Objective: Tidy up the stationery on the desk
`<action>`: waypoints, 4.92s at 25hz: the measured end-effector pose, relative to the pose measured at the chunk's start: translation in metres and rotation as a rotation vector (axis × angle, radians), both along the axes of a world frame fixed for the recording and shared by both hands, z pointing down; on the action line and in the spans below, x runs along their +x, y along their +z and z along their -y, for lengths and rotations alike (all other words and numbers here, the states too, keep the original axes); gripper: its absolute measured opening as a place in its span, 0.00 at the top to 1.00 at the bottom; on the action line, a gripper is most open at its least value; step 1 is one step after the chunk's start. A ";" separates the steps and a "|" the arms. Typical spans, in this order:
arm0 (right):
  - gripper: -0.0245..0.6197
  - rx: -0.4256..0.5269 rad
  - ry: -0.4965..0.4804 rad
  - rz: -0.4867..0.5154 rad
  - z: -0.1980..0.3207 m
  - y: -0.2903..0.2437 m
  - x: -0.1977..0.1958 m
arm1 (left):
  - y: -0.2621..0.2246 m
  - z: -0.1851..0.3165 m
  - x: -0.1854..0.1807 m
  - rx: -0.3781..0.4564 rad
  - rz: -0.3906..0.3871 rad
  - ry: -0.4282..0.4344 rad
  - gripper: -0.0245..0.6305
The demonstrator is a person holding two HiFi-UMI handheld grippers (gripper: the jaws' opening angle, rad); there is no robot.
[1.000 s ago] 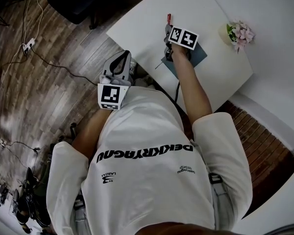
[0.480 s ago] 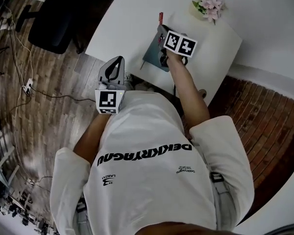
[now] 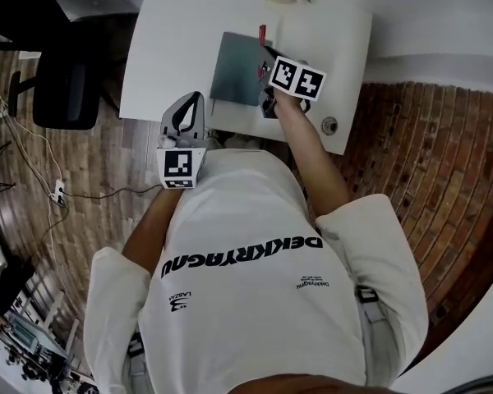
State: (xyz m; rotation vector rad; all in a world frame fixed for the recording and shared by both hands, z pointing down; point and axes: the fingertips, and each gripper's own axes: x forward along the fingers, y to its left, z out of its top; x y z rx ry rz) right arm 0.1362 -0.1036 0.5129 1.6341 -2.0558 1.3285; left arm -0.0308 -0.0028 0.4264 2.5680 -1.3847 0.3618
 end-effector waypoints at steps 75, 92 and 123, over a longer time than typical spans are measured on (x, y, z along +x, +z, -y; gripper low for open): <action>0.86 0.169 0.145 -0.037 -0.028 -0.023 0.086 | 0.008 0.036 0.077 -0.015 0.017 0.135 0.96; 0.97 0.567 0.002 -0.188 -0.067 -0.102 0.056 | -0.003 0.045 0.118 -0.006 -0.016 0.226 0.96; 0.97 0.518 -0.026 -0.189 -0.076 -0.086 0.054 | -0.001 0.046 0.114 0.015 -0.004 0.232 0.96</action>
